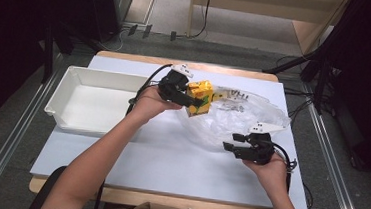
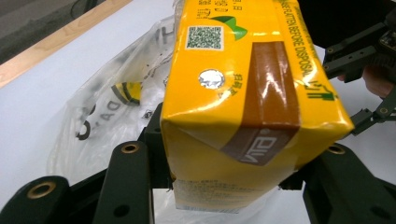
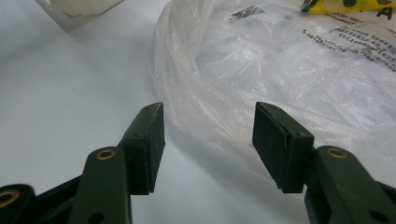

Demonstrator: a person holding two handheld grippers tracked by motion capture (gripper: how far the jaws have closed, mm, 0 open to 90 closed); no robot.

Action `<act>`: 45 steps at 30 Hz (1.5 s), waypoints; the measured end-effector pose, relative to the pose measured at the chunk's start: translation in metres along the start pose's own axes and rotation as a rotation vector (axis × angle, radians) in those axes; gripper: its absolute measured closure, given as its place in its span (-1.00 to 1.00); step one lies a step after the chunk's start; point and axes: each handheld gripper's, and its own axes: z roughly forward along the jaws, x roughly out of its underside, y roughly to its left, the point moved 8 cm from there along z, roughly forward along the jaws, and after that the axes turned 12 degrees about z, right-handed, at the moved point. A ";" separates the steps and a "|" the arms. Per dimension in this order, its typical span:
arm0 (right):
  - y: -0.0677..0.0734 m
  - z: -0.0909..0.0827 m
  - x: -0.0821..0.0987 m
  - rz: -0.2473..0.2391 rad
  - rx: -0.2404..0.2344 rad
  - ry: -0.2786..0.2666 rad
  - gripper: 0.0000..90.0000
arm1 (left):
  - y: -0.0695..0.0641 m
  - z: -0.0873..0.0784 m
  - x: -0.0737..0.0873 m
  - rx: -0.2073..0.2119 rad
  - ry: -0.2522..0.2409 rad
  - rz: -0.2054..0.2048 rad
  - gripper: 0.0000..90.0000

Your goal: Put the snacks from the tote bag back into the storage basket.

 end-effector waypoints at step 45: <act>0.002 0.002 -0.005 -0.002 -0.020 -0.004 0.01 | 0.032 -0.065 0.027 -0.077 0.001 -0.054 0.15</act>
